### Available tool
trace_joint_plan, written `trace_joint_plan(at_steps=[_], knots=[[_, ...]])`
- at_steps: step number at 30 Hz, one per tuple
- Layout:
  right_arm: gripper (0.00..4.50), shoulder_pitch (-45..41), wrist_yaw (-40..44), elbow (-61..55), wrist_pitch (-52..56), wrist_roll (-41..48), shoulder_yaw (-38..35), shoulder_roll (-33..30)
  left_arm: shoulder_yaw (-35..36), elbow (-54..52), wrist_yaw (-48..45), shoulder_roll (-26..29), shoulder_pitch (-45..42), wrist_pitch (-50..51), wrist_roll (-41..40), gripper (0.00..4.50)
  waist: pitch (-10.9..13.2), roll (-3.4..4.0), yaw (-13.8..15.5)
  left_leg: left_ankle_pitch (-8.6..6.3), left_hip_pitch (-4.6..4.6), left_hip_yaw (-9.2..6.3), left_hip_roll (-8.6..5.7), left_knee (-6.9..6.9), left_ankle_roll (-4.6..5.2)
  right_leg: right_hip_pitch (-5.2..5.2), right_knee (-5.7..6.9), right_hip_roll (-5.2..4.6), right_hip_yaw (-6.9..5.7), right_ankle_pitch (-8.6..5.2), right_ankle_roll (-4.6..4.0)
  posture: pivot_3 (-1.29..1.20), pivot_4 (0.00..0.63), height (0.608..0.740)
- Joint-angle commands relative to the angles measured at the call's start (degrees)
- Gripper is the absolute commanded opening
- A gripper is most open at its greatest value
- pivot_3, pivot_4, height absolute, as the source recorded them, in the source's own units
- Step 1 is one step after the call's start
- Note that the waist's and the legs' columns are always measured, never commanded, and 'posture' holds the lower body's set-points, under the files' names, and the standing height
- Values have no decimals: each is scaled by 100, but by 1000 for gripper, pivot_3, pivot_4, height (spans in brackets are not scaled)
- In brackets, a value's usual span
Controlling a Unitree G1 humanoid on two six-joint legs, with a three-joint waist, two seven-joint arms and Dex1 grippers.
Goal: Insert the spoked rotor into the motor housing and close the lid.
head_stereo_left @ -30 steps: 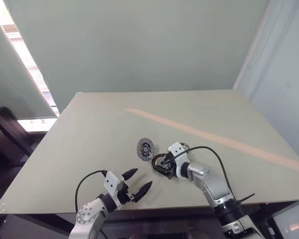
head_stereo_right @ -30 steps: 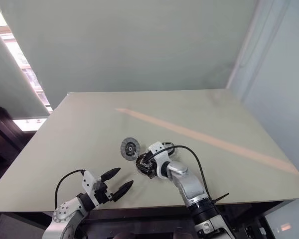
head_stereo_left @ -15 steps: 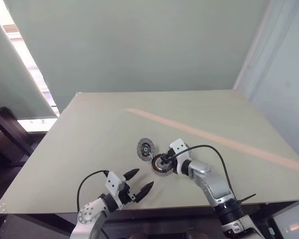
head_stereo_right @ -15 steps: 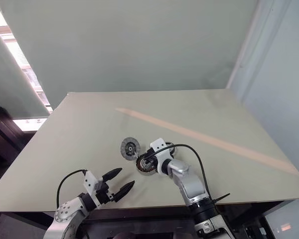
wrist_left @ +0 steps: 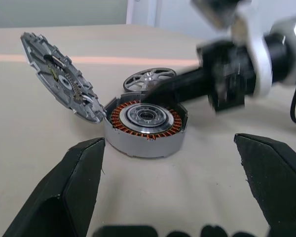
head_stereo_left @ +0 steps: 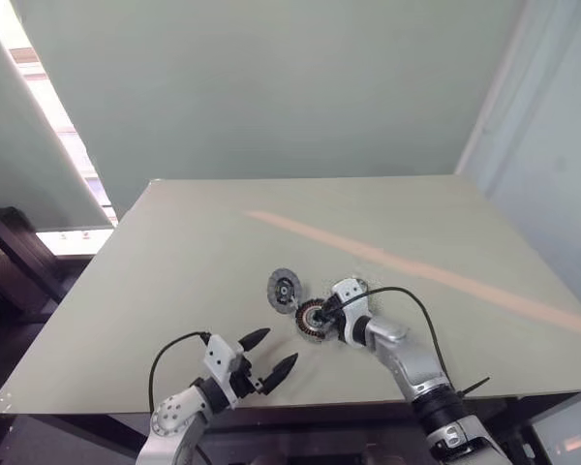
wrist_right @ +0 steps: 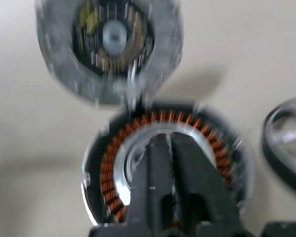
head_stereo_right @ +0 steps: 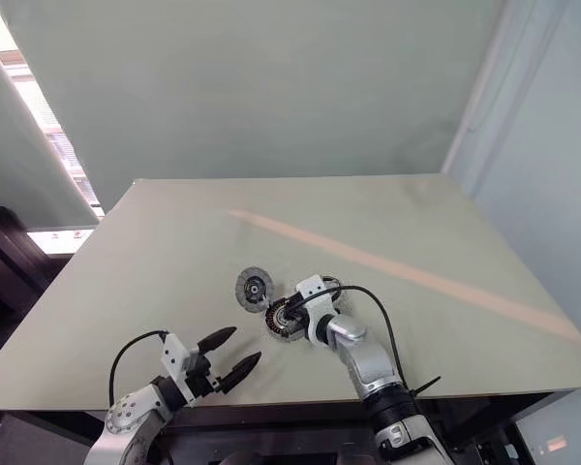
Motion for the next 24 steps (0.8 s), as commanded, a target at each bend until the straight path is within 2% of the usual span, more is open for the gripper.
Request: trace_joint_plan(at_steps=[1,7,12,18,24], knots=[[1315,-100,-11,-867,381,588,-460,95,29,-157,3,3,-55,-96,-3,4500,0,0,0,0,0,0,0,-1,0,0,0,0,0,0,0,0,0,740],[3412,-249,-754,-1599,1737,1799,-1733,386,8,-135,-25,2,-102,-82,-8,4500,0,0,1,0,-2,-1,1,-1,0,-1,0,0,-1,0,0,0,0,740],[3412,-570,-1725,-1519,2577,2652,-2961,462,-12,-87,-55,-3,-153,-77,-3,4500,1,2,1,0,-6,0,0,-1,0,-6,-1,-1,0,0,0,0,0,740],[3412,-713,-2313,-1045,2987,3121,-3670,469,-36,-10,-84,-12,-240,-83,0,4500,1,7,-9,0,-11,3,1,-9,1,-12,-3,1,1,0,-1,0,0,740],[3412,-791,-2607,-292,3277,3336,-3985,479,-28,69,-118,-11,-324,-110,6,4500,2,10,-10,1,-10,4,0,-9,2,-9,-4,1,2,0,-1,0,0,740]])
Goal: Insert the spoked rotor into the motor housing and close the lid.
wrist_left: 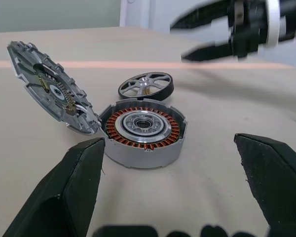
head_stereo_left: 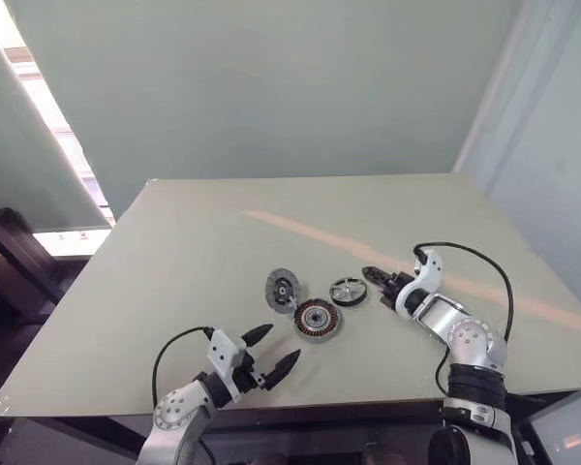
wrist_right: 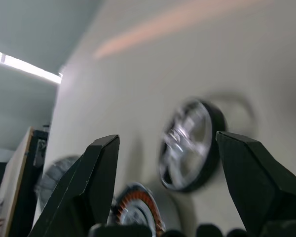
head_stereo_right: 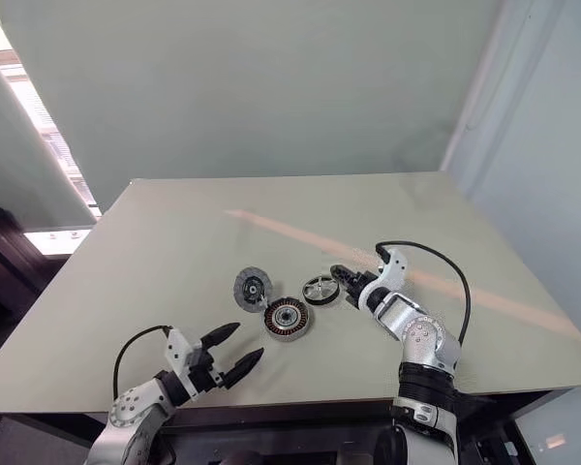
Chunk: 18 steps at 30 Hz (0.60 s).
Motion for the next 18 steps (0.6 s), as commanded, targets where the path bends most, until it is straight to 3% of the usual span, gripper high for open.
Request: trace_joint_plan(at_steps=[1,13,16,18], knots=[[3412,-237,-92,254,33,254,-146,11,11,-58,-36,-9,-110,-114,9,4500,1,3,0,0,0,0,0,0,0,0,0,0,0,0,0,0,0,740],[3412,-599,30,1437,-277,382,-327,18,18,-89,-8,-27,-124,-143,29,4500,1,12,-4,0,-1,0,0,0,1,1,-2,1,0,0,0,0,0,740],[2788,-642,68,1550,-416,357,-321,29,21,-120,6,-25,-104,-142,30,4500,1,13,-3,0,0,-2,0,0,1,2,-2,1,0,0,0,0,0,740],[2079,-646,102,1585,-504,354,-309,33,25,-129,11,-21,-95,-144,29,4500,1,14,-4,0,-1,-1,0,0,1,1,-2,1,0,0,1,0,0,740]])
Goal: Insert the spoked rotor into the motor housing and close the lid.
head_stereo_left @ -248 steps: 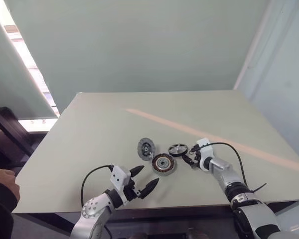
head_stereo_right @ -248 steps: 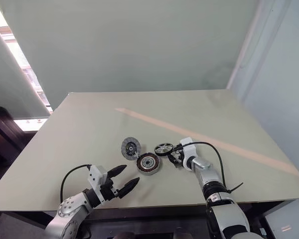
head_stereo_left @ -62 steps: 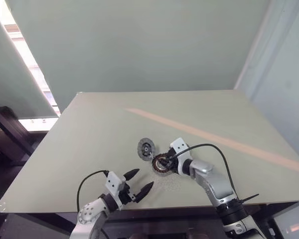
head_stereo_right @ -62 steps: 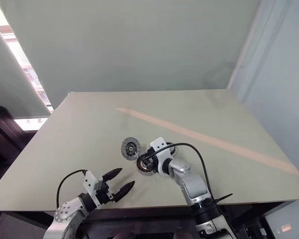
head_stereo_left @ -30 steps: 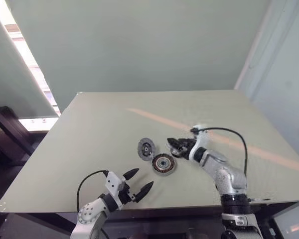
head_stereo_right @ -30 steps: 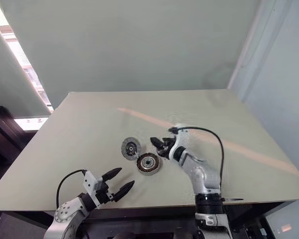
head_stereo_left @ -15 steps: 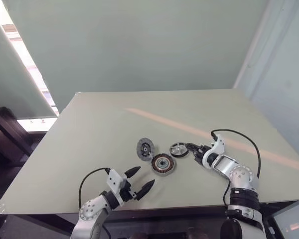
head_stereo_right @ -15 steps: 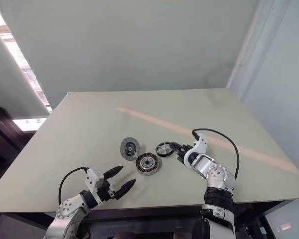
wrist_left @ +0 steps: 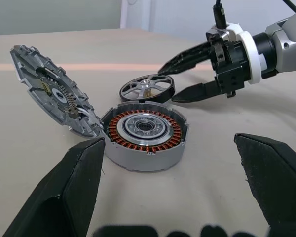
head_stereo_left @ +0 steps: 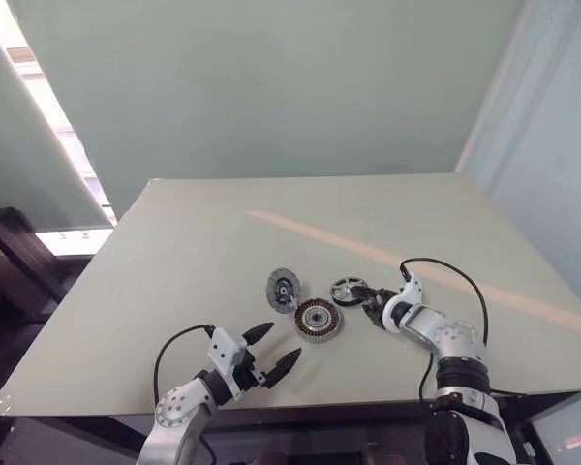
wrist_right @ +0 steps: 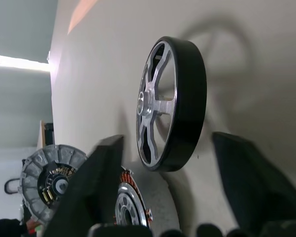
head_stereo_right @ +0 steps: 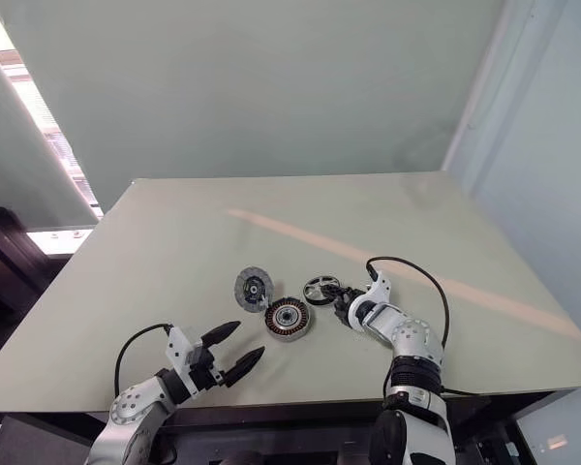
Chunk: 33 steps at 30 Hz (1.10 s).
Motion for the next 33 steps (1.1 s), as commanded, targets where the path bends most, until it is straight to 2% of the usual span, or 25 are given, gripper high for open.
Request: trace_joint_plan(at_steps=[1,5,12,19,25,33], knots=[[1733,-196,124,-23,-210,124,28,1,27,-141,14,-4,-45,-137,27,4500,0,0,-1,0,0,0,0,0,0,0,0,0,1,0,0,0,0,740],[380,-198,150,35,-288,136,34,-10,26,-153,20,0,-35,-136,28,4500,0,1,-2,0,0,0,0,0,0,0,0,0,0,0,0,0,0,740],[382,-111,214,-142,-240,456,-152,22,6,-175,18,-11,-10,-116,18,4500,0,2,-1,0,0,0,0,0,0,0,0,0,0,0,0,0,0,740],[382,23,49,-882,548,1743,-595,199,-18,-168,11,-22,-4,-104,20,4500,2,5,0,0,-3,-2,0,0,0,-2,-1,0,0,0,0,0,0,740],[382,459,-548,-1684,1410,2491,-450,407,-33,-155,8,-22,1,-102,16,4500,1,7,1,0,-5,-3,3,-1,1,-4,-3,1,-1,0,-1,0,0,740],[382,986,-1165,-2217,1786,2856,-103,655,-53,-138,-10,-28,4,-96,16,4500,2,8,1,0,-12,-4,3,-1,1,-8,-7,0,-2,-1,-1,0,0,740]])
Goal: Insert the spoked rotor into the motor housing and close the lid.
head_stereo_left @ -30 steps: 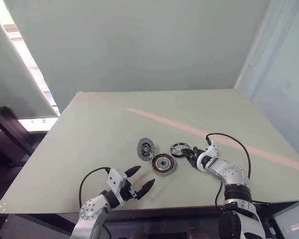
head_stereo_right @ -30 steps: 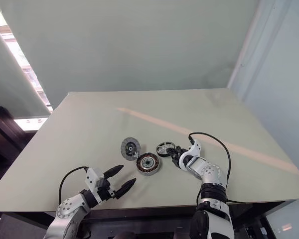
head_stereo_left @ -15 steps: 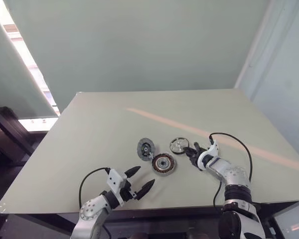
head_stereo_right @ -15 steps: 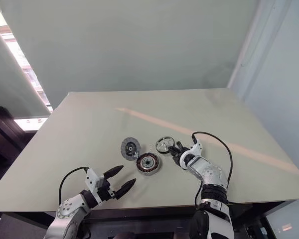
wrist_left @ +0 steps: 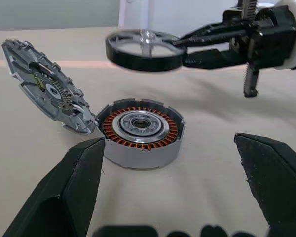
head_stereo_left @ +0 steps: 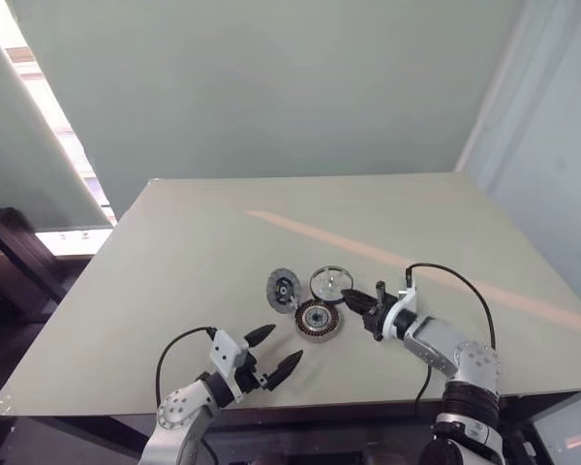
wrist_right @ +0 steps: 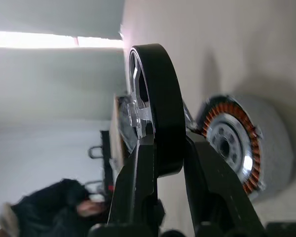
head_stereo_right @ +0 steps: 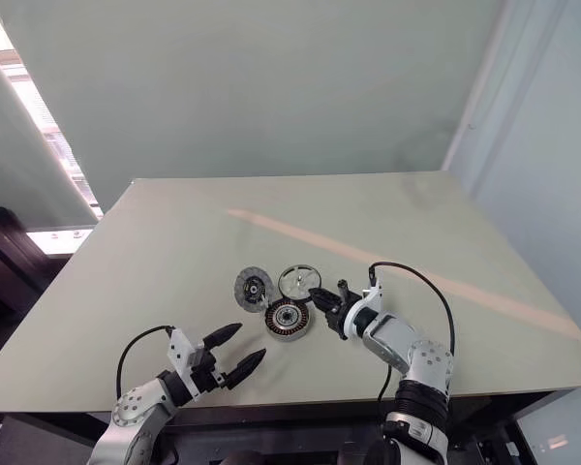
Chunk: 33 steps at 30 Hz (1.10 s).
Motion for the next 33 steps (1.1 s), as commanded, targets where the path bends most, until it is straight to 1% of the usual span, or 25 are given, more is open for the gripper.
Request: trace_joint_plan(at_steps=[1,9,24,33], knots=[[382,102,-168,-359,48,313,201,195,-4,-132,-20,-3,-49,-95,18,4500,0,0,-1,0,0,0,0,0,0,-1,-1,0,0,0,0,0,0,740],[382,382,-332,-326,-38,326,556,361,-18,-115,-34,-7,-82,-91,24,4500,0,0,-1,0,-19,-1,1,0,0,-14,-4,0,-3,0,0,0,0,740],[382,556,-442,-194,-232,466,1059,405,-11,-165,-3,7,-43,-77,38,4500,0,0,-1,0,-28,-2,1,0,0,-20,-7,0,-5,0,0,0,0,740],[382,547,-426,-107,-313,447,1140,364,-18,-159,-3,4,-50,-82,40,4500,0,0,0,0,-27,-3,2,1,0,-20,-8,1,-6,0,0,0,0,740]])
